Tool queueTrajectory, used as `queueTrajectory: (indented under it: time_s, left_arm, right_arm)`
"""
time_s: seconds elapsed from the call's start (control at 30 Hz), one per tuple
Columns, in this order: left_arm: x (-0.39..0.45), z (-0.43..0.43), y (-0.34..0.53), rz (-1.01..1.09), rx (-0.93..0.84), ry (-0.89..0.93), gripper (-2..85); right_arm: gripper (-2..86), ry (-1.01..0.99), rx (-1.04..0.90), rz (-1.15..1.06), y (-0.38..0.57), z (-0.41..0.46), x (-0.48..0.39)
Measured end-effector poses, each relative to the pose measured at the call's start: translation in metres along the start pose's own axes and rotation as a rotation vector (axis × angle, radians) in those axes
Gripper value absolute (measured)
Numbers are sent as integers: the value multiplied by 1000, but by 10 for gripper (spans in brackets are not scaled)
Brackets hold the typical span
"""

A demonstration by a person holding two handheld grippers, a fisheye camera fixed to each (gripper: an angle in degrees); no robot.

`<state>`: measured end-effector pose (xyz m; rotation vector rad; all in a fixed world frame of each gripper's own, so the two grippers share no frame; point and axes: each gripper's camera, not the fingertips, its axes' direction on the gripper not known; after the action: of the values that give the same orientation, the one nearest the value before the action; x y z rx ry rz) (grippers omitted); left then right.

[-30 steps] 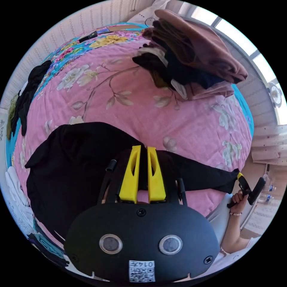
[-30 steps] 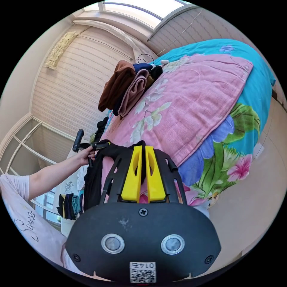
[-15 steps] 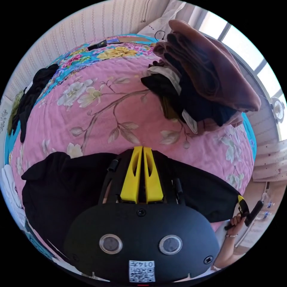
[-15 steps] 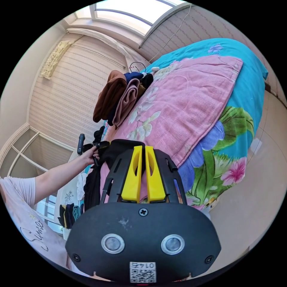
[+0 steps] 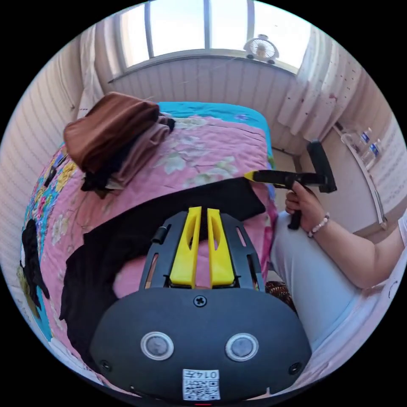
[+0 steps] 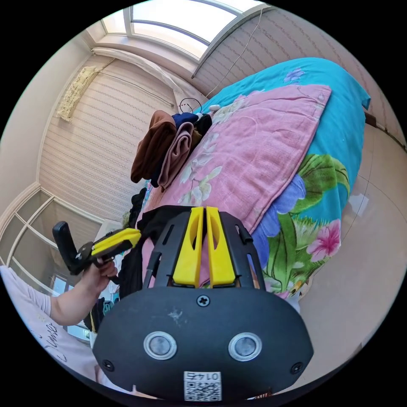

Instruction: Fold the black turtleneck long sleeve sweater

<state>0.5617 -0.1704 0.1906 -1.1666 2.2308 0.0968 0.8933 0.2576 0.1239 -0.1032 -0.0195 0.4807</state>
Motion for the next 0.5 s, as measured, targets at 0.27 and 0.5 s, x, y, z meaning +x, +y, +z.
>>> queueTrajectory:
  time_s: [0.27, 0.5]
  left_arm:
    - [78, 78, -30, 93, -159, -32, -9]
    - [109, 76, -49, 160, -199, 110, -10]
  right_arm:
    - [1, 88, -25, -24, 6, 9, -13]
    - [-1, 114, -21, -43, 10, 11, -20]
